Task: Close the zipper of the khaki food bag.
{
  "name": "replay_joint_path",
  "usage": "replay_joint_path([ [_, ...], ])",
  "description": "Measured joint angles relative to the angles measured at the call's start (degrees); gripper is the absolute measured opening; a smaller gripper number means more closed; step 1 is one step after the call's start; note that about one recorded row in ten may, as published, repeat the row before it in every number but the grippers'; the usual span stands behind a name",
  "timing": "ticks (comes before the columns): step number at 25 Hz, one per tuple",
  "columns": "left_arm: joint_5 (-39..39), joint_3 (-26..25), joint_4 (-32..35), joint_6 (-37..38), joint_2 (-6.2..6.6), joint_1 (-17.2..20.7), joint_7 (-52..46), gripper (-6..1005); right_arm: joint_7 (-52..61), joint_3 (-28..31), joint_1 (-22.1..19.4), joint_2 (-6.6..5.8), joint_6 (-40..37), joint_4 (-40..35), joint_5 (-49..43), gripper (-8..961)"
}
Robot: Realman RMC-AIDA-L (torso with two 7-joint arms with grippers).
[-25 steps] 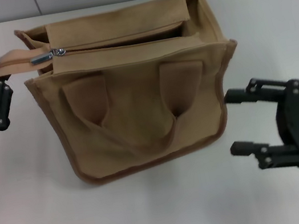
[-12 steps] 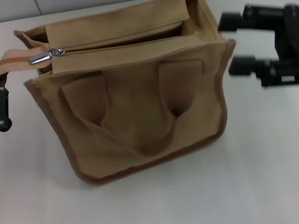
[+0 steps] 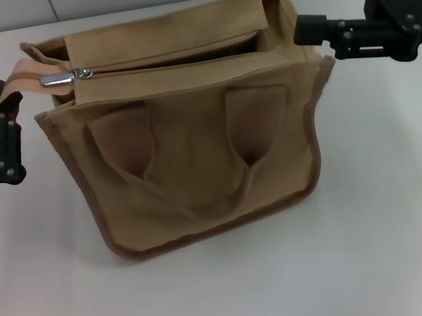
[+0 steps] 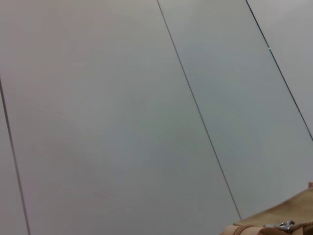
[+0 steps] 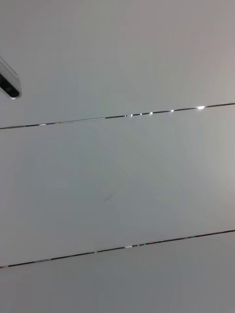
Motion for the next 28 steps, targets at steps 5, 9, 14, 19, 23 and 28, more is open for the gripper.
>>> replay_joint_path([
  [5, 0.03, 0.88, -0.23, 0.77, 0.01, 0.01, -0.31, 22, 0.02, -0.06, 1.16, 0.31, 1.07, -1.58, 0.15, 730],
  [9, 0.03, 1.38, -0.62, 1.21, 0.01, 0.08, -0.21, 22, -0.31, -0.12, 2.57, 0.21, 2.53, -2.26, -0.06, 729],
  [14, 0.01, 1.53, -1.36, 1.31, 0.10, -0.28, -0.06, 22, -0.48, -0.75, 3.84, -0.31, 3.98, -2.45, -0.16, 727],
  [19, -0.23, 1.39, -1.15, 2.55, 0.13, -0.09, -0.13, 23, 0.49, -3.82, 4.38, 0.27, 6.04, -3.95, -0.27, 725],
  [23, -0.29, 1.28, -1.60, 1.83, 0.05, -1.19, 1.20, 23, 1.76, -6.60, 6.81, -0.16, 6.85, -3.32, -0.60, 725],
  [28, -0.53, 0.24, -1.13, 3.66, 0.16, -1.77, 0.03, 23, 1.96, -10.43, 8.59, 0.68, 11.18, -4.21, -0.70, 725],
])
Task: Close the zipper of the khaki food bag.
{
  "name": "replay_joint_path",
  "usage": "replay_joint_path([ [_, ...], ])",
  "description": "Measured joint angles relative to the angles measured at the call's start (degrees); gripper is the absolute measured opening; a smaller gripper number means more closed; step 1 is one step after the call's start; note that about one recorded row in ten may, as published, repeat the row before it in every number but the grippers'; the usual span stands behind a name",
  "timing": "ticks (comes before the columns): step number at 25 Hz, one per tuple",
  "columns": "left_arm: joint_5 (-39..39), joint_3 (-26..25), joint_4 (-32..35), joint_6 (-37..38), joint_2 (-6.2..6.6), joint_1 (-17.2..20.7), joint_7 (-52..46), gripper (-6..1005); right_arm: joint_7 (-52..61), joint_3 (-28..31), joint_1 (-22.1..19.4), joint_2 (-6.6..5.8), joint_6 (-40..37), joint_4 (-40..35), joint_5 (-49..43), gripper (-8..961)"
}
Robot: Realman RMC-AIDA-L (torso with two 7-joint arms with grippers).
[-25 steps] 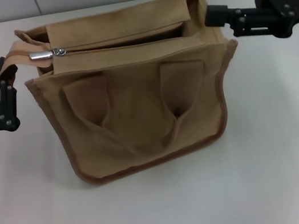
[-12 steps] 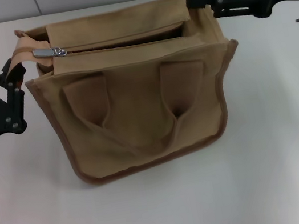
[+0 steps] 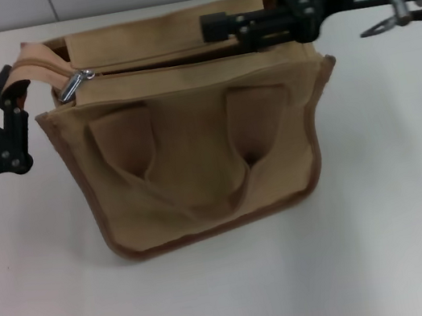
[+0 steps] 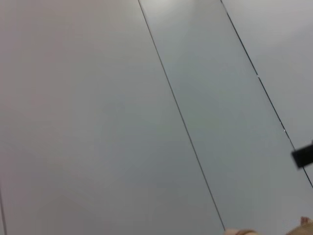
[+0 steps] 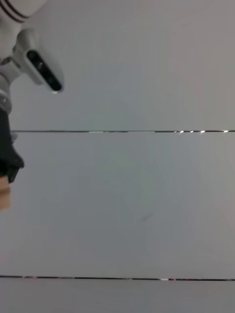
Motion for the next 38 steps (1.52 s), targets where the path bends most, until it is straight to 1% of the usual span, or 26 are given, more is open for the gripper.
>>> replay_joint_path([
  [4, -1.33, -0.37, -0.75, 0.66, 0.05, -0.53, -0.21, 23, 1.61, -0.65, 1.46, -0.06, 1.26, 0.42, -0.07, 725],
  [5, -2.52, -0.42, -0.87, 0.40, 0.14, -0.69, -0.47, 23, 1.82, -1.15, 2.24, 0.22, 2.50, 0.58, -0.12, 725],
  [6, -2.52, -0.42, -0.87, 0.40, 0.14, -0.69, -0.47, 23, 1.82, -1.15, 2.24, 0.22, 2.50, 0.58, -0.12, 725],
  [9, -2.97, -0.45, -0.62, 0.11, 0.15, -0.68, -0.29, 23, 2.42, -2.00, 2.57, 0.89, 4.72, 0.82, 0.22, 725],
  [11, -3.01, -0.67, -0.52, 0.12, 0.21, -0.68, -0.23, 23, 4.63, -2.35, 2.84, 0.98, 4.80, 1.82, 1.36, 725],
  [14, -2.99, -0.90, 0.31, -0.77, 0.25, -0.81, -0.20, 23, 9.14, -2.42, 3.85, 0.66, 3.63, 3.83, 2.46, 725],
  [15, -2.94, -0.81, 1.03, -1.23, 0.25, -0.96, -0.23, 23, 12.79, -2.64, 4.45, 0.44, 2.56, 3.92, 2.15, 725],
  [16, -2.94, -0.81, 1.03, -1.23, 0.25, -0.96, -0.23, 23, 12.79, -2.64, 4.45, 0.44, 2.56, 3.92, 2.15, 724],
  [18, -2.87, -0.73, 1.60, -1.31, 0.25, -1.00, -0.51, 23, 18.15, -3.91, 5.21, 0.16, 1.81, 3.04, 1.49, 724],
  [19, -2.86, -0.75, 1.85, -1.32, 0.25, -1.00, -0.66, 23, 21.77, -5.08, 5.81, -0.22, 1.62, 2.78, 1.32, 724],
  [20, -2.74, -0.72, 2.42, -1.37, 0.23, -1.01, -0.70, 23, 26.50, -6.46, 6.69, -0.92, 1.61, 2.92, 1.27, 724],
  [21, -2.74, -0.72, 2.42, -1.37, 0.23, -1.01, -0.70, 22, 26.50, -6.46, 6.69, -0.92, 1.61, 2.92, 1.27, 724],
  [24, -2.55, -0.40, 2.84, -1.30, 0.19, -1.20, -0.72, 22, 34.73, -8.07, 8.65, -1.43, 1.64, 3.22, 0.26, 724],
  [25, -2.52, -0.39, 2.91, -1.27, 0.19, -1.23, -0.72, 22, 39.45, -8.60, 10.31, -1.42, 1.87, 3.56, -1.25, 724],
  [26, -2.52, -0.39, 2.91, -1.27, 0.19, -1.23, -0.72, 22, 39.45, -8.60, 10.31, -1.42, 1.87, 3.56, -1.25, 724],
  [29, -2.48, -0.39, 2.96, -1.69, 0.19, -1.26, -0.72, 22, 46.34, -8.92, 13.14, -1.25, 2.69, 6.13, -3.50, 724],
  [30, -2.46, -0.39, 2.96, -1.81, 0.19, -1.28, -0.71, 22, 49.56, -8.93, 14.29, -1.23, 3.22, 8.09, -3.81, 724],
  [34, -2.46, -0.38, 2.96, -1.88, 0.18, -1.28, -0.34, 22, 53.40, -8.94, 14.83, -1.03, 4.53, 9.43, -3.88, 724],
  [38, -2.48, -0.35, 2.98, -1.59, 0.13, -1.21, -0.20, 22, 56.30, -8.68, 14.38, -0.38, 6.09, 10.10, -3.52, 724],
])
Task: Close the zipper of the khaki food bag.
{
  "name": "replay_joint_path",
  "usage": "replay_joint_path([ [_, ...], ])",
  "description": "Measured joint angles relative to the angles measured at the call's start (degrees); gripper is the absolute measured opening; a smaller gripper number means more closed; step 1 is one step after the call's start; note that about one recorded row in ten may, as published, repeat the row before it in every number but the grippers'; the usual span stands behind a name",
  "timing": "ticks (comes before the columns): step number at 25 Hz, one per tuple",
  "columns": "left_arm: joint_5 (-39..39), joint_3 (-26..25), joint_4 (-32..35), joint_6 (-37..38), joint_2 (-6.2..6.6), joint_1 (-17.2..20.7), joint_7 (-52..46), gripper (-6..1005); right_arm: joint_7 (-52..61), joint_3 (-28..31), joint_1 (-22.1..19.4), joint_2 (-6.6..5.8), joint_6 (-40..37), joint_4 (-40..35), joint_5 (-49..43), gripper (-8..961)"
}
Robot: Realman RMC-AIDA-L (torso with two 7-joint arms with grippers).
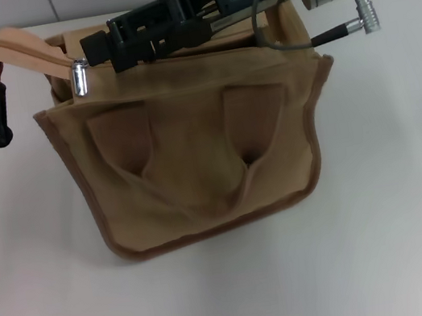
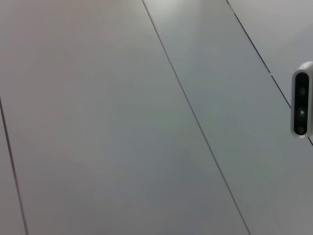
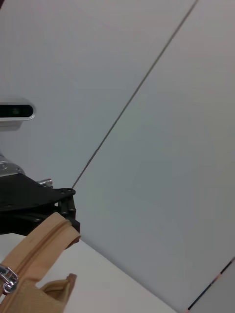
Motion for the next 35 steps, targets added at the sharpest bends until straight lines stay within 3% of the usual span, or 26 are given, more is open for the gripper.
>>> replay_joint_path([
  [12, 0.05, 0.18, -0.03, 0.11, -0.19, 0.05, 0.16, 22, 3.33, -0.17, 1.02, 1.18, 2.39, 2.74, 0.11, 724],
  [35, 0.05, 0.86, 0.14, 1.09, -0.29, -1.90, 2.16, 23, 6.33, -1.83, 3.23, 1.22, 5.18, 5.86, -0.47, 723],
])
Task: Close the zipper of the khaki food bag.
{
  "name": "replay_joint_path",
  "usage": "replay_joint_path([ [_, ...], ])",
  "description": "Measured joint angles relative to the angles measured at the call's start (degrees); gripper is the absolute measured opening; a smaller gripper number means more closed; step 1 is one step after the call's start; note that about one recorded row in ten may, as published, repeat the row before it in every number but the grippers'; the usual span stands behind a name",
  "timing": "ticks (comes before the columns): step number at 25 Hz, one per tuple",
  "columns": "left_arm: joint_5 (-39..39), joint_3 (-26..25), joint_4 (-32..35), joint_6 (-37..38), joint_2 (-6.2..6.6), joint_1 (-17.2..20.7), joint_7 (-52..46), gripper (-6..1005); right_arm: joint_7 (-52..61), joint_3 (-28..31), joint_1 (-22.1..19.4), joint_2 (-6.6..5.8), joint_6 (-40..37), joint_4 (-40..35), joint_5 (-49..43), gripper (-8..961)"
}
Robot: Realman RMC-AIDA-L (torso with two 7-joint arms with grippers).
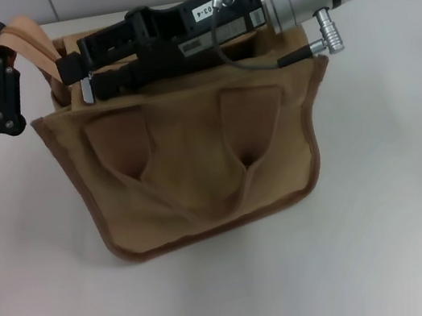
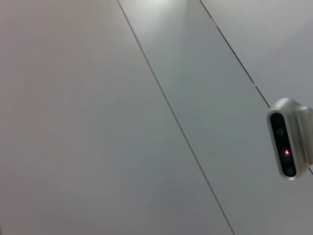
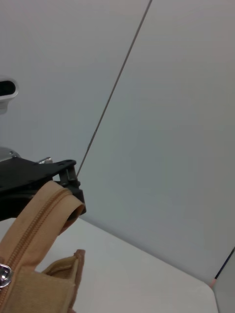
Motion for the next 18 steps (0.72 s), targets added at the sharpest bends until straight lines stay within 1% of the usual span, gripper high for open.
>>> replay_joint_path([
  [18, -0.28, 1.89, 0.58, 0.96, -0.03, -1.82, -0.35, 23, -0.08, -1.00, 0.21, 0.16, 2.37, 1.08, -0.04, 723],
])
